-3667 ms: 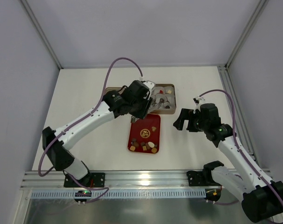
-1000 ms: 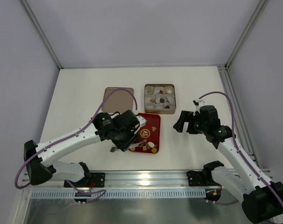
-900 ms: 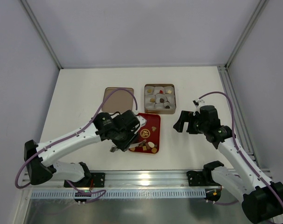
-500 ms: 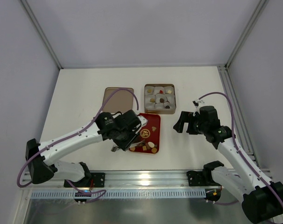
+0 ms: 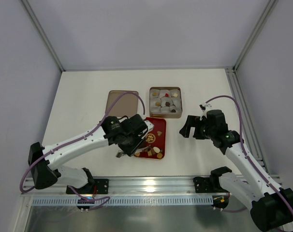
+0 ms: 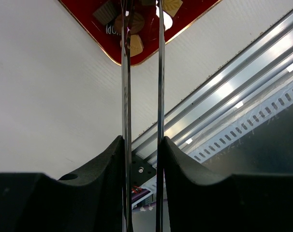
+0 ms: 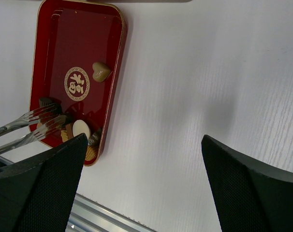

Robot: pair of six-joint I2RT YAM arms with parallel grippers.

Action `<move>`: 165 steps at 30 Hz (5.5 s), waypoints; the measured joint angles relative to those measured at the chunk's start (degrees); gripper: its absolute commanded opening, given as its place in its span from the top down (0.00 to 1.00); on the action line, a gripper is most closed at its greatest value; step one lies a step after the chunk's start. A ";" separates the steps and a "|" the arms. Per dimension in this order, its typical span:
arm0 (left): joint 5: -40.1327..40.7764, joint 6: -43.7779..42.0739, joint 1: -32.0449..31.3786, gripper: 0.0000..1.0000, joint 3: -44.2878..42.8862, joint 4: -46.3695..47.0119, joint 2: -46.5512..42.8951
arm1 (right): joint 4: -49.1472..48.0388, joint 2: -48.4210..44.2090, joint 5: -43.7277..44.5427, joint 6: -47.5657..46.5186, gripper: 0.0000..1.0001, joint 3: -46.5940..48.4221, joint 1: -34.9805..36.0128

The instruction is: Pack the chocolate

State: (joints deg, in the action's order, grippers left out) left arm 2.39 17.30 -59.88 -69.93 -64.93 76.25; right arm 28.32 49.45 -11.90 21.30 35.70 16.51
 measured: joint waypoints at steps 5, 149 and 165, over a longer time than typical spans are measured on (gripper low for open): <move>0.00 0.00 -0.02 0.65 0.00 0.04 0.66 | -0.02 0.00 0.00 0.00 0.00 -0.02 0.00; 3.52 -1.49 12.02 0.77 -41.72 14.47 36.02 | 0.70 1.27 5.81 0.31 0.00 5.64 -0.02; 0.22 -1.70 12.07 0.77 -43.65 19.30 43.19 | 0.83 1.60 6.86 0.00 0.00 5.92 -1.31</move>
State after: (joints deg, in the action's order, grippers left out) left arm 2.61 15.59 -47.81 -113.58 -45.63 119.44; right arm 29.15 51.05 -5.04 21.30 41.63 15.20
